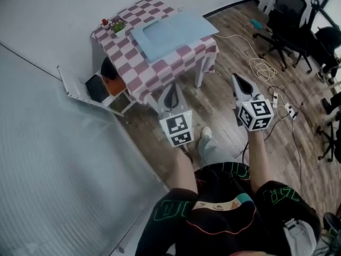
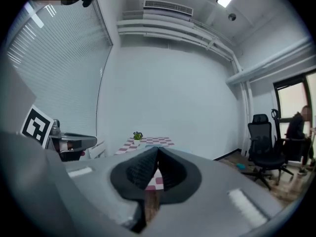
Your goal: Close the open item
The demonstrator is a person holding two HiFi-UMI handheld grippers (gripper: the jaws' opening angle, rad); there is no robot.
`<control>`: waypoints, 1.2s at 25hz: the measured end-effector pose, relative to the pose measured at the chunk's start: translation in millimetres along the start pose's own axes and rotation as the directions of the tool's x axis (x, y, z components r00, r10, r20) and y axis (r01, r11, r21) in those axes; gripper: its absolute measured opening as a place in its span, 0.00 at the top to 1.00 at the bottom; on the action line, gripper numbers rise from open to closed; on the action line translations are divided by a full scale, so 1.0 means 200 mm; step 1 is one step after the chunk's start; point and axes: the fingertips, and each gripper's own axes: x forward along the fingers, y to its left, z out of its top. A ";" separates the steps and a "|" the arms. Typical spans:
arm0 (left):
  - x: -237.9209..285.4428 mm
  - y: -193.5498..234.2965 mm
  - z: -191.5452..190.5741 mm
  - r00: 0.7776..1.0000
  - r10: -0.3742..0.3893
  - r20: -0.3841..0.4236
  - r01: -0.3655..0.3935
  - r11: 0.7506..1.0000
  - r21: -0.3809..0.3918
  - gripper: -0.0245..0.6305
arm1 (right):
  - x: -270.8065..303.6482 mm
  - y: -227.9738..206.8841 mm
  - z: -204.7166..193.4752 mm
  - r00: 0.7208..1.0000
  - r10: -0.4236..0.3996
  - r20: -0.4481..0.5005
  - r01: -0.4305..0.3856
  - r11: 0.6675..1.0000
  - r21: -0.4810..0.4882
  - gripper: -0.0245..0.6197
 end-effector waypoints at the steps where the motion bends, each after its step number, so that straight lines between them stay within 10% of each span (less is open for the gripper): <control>1: 0.05 -0.01 -0.05 1.000 -0.009 -0.022 0.009 1.000 -0.009 0.95 | 0.05 -0.01 -0.04 1.000 0.009 -0.015 -0.009 1.000 0.011 0.96; 6: 0.34 -0.13 -0.27 0.987 -0.072 -0.144 0.061 0.995 -0.075 0.95 | 0.25 -0.17 -0.14 0.998 0.023 -0.054 -0.018 0.996 0.086 0.96; 15: 0.84 -0.33 -0.25 0.966 -0.131 -0.221 0.147 0.987 0.057 0.95 | 0.60 -0.59 -0.24 0.998 -0.026 -0.054 0.038 0.972 0.232 0.96; 30: 1.19 -0.02 0.08 0.994 -0.002 -0.108 0.006 0.999 0.042 0.95 | 1.19 -0.56 0.17 0.990 0.124 0.073 -0.134 0.979 0.153 0.96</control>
